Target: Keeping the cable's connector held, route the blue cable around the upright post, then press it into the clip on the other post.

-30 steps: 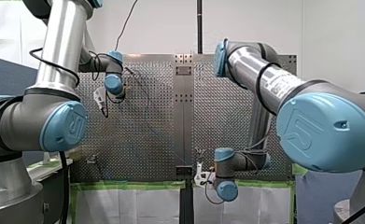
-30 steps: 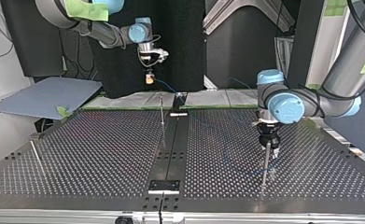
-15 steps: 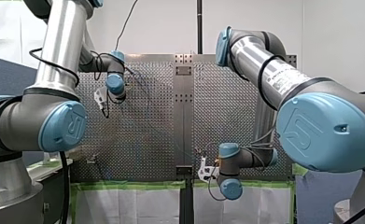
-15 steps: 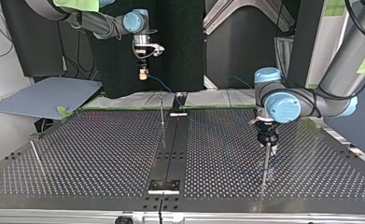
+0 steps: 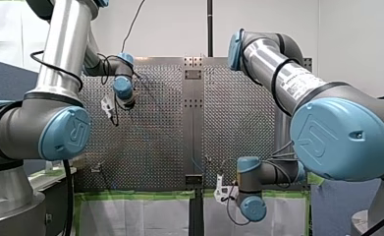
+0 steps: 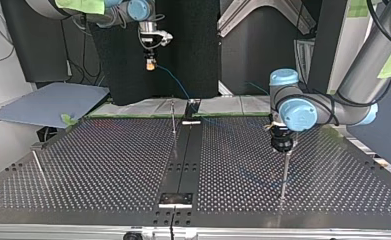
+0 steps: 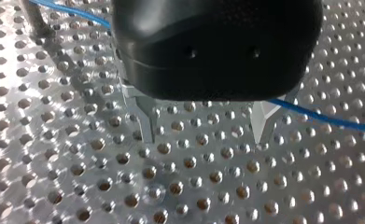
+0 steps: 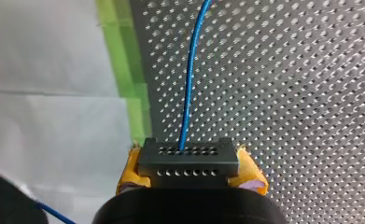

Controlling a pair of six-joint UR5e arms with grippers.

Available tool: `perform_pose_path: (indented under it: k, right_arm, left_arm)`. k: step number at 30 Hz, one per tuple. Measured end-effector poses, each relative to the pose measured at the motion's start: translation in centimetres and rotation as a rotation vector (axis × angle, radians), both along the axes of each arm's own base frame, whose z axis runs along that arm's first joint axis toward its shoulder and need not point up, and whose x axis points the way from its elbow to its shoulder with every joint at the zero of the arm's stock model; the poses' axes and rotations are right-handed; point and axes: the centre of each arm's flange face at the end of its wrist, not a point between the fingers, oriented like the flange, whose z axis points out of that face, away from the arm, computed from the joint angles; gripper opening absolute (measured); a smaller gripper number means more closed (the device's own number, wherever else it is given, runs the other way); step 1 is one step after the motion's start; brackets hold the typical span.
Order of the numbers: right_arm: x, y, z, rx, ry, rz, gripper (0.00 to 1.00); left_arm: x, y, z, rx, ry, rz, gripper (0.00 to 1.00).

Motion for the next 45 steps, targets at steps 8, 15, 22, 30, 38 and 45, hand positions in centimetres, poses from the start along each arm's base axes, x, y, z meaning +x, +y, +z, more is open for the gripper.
perform_pose_path:
  k: [8, 15, 22, 30, 38, 45]
  right_arm:
    - [-0.3, 0.4, -0.1, 0.006, 0.01, -0.001, 0.0]
    - [-0.4, 0.4, -0.1, 0.005, 0.015, -0.002, 0.0]
    - [-0.5, 0.3, -0.1, 0.005, 0.02, -0.004, 0.0]
    - [-0.5, 0.3, -0.1, 0.006, 0.02, -0.004, 0.0]
    - [-0.5, 0.3, -0.1, 0.006, 0.02, -0.003, 0.0]
    - [-0.5, 0.2, -0.1, 0.006, 0.02, -0.004, 0.0]
  left_arm:
    - [0.4, -0.7, 0.2, -0.087, -0.031, -0.059, 1.0]
    - [0.3, -1.4, 0.1, -0.179, -0.024, -0.122, 1.0]
    - [-0.1, -2.1, -0.2, -0.261, 0.006, -0.167, 1.0]
    - [-0.3, -2.0, -0.5, -0.344, 0.019, -0.155, 1.0]
    - [-0.2, -1.7, -0.6, -0.424, 0.024, -0.147, 1.0]
    - [-0.5, -1.2, -0.8, -0.499, 0.051, -0.119, 1.0]
